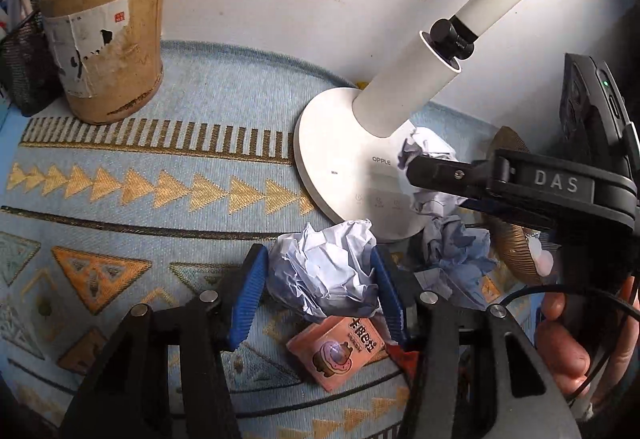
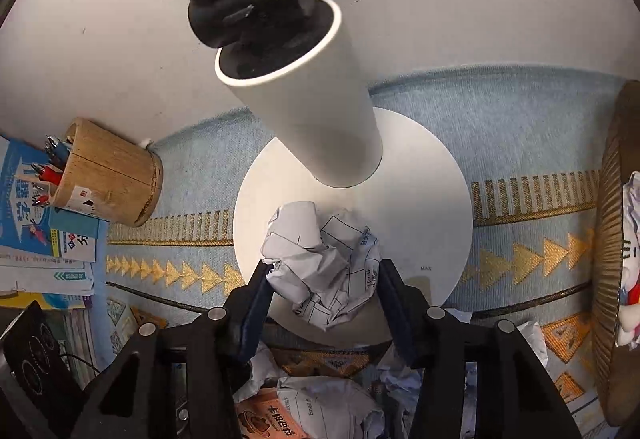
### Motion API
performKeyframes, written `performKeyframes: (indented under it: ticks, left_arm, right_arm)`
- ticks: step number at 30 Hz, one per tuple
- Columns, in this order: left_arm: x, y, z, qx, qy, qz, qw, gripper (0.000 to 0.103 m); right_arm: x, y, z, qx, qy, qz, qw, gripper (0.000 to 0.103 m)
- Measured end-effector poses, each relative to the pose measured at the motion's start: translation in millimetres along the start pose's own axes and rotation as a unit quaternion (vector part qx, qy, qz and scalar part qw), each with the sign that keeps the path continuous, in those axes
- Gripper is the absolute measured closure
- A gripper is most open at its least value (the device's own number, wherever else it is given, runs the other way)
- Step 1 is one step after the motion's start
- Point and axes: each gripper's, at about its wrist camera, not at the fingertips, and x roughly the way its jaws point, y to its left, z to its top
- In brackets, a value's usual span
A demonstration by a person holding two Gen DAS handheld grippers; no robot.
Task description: Organize objects
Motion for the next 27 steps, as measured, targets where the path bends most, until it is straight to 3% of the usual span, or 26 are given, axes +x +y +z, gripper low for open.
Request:
performKeyframes:
  ticks: [4,7,11,14,17,20,24,27]
  left_arm:
    - [-31,4,-18,0.001,-0.006,0.011,0.9999,0.053]
    - [-48,11,-42,-0.005,0.002,0.014,0.9999,0.053]
    - [-48,1,-68,-0.008,0.02,0.014,0.9997,0.053]
    - [-46,-15,-76,0.008,0.027,0.005,0.9996,0.053]
    - [-47,-40,-84,0.044,0.031,0.004,0.9985,0.053]
    - [-47,-56,-89,0.072,0.032,0.006,0.9969,0.053]
    - [-51,-67,-98,0.093,0.03,0.018,0.995,0.053]
    - [-54,-66,-103,0.088,0.031,0.018,0.9954,0.053]
  right_arm:
    - [-45,-5,-29,-0.037,-0.014,0.028,0.999,0.051]
    - [-79,4,-81,-0.13,-0.019,0.053,0.99,0.051]
    - [-95,1,-167,-0.217,0.003,-0.012,0.976,0.051]
    - [-83,-25,-206,-0.197,0.04,-0.039,0.979,0.051]
    - [-72,-42,-220,-0.19,0.059,-0.072,0.977,0.051]
    - [-70,-51,-226,-0.192,0.061,-0.058,0.978,0.051]
    - [-69,-64,-234,-0.17,0.071,-0.042,0.982,0.038]
    - [-77,-73,-237,-0.145,0.069,-0.023,0.987,0.035]
